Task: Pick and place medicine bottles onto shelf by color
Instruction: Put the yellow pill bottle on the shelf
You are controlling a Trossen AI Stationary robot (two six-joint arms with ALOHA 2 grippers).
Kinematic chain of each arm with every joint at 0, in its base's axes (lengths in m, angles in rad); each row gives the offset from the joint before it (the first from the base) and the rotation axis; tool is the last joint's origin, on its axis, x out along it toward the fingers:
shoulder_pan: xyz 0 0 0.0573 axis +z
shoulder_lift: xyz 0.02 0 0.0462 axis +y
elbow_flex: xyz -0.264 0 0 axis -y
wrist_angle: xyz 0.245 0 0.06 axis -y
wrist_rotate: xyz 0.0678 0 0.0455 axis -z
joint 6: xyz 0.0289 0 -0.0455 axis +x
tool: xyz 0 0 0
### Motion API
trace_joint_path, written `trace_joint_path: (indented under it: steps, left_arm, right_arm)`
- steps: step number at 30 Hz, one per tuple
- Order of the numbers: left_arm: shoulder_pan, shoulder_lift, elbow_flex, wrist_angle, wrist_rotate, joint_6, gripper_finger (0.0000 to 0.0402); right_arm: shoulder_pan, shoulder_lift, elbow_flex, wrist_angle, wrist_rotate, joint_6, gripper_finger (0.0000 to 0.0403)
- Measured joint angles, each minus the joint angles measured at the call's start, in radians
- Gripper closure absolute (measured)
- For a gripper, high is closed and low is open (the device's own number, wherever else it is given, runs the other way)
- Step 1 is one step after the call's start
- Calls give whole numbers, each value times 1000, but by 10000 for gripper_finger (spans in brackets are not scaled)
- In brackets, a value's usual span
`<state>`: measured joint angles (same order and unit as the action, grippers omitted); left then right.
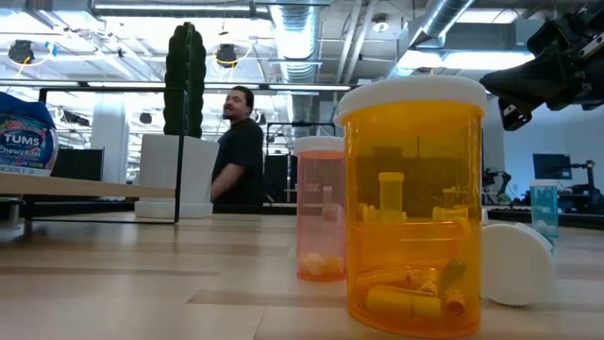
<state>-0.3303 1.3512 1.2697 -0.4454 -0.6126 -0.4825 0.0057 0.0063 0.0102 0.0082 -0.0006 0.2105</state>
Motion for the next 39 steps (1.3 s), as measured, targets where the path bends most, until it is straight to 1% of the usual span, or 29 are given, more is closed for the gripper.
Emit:
trace_joint_path:
  steps: [6,9,13,19,22,28,32,39]
  left_arm:
    - [91,140,0,186,155,154,193]
    - [129,221,0,271,250,193,194]
    - [154,319,-1,368,330,243,194]
    - [170,432,-1,441,341,304,194]
    - [174,483,-1,491,363,299,194]
    - [173,570,-1,592,347,280,194]
    - [173,599,-1,602,347,239,193]
    - [172,600,-1,554,349,218,193]
  right_arm:
    - [0,0,0,0,0,0,347]
    - [0,0,0,0,0,0,347]
    - [0,0,0,0,0,0,347]
    - [0,0,0,0,0,0,347]
    - [0,0,0,0,0,0,347]
    - [0,0,0,0,0,0,347]
    - [0,0,0,0,0,0,347]
    - [0,0,0,0,0,0,347]
